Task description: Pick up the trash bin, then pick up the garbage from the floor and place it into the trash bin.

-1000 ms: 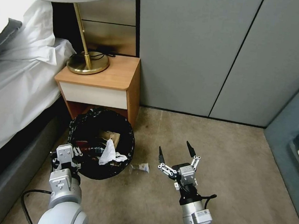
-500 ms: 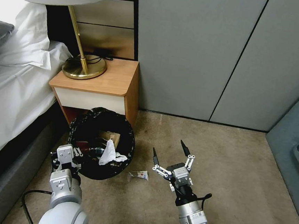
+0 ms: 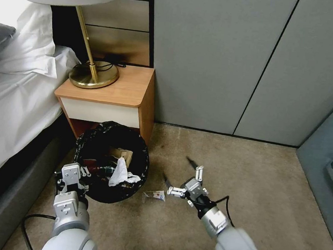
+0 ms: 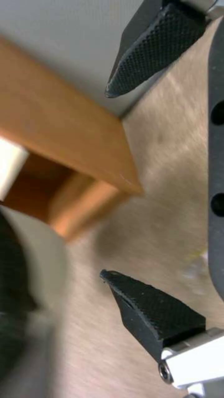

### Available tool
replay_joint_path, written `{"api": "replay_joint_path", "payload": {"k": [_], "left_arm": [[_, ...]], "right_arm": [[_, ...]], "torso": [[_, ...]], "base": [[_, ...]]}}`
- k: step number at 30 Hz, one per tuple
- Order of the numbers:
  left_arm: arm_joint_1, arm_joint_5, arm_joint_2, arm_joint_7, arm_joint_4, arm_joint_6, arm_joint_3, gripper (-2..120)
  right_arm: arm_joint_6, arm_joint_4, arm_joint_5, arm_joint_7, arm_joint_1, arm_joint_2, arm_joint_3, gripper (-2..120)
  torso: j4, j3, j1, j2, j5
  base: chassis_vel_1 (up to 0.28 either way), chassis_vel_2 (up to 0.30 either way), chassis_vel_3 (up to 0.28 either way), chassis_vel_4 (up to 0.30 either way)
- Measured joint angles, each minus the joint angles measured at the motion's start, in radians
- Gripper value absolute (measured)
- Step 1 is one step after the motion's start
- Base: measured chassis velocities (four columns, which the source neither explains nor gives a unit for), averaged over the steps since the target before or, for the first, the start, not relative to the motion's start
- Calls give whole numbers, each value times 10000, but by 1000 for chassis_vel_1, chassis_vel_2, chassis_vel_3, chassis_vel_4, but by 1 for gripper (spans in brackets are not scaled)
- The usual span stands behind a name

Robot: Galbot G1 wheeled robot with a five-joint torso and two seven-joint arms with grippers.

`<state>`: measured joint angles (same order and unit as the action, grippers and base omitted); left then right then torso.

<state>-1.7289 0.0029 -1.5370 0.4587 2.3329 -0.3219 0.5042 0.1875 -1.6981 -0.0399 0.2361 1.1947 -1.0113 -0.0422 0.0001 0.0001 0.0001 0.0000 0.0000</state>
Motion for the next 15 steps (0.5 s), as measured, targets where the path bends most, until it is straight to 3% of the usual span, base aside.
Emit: {"api": "replay_joint_path", "payload": {"k": [6,8,10,15], "left_arm": [[6,87,-119,-2,22,-29,37,1],[3,104,-134,-2,14,-27,34,1],[16,166,-171,-4,-2,-27,16,1],[-33,281,-226,-7,25,-36,-19,1]], "right_arm": [[46,2114,-238,766,-1626,118,-1671,100],[112,2374,-240,957,-1760,71,-1807,100],[594,3536,-88,1839,-2266,-228,-2235,100],[1231,5137,50,2854,-2799,-837,-2423,100]], "torso": [[0,0,1,0,2],[-1,0,0,0,1],[-1,1,0,0,0],[-2,0,0,-1,0]], "base": [[0,0,0,0],[0,0,0,0],[0,0,0,0],[0,0,0,0]]}}
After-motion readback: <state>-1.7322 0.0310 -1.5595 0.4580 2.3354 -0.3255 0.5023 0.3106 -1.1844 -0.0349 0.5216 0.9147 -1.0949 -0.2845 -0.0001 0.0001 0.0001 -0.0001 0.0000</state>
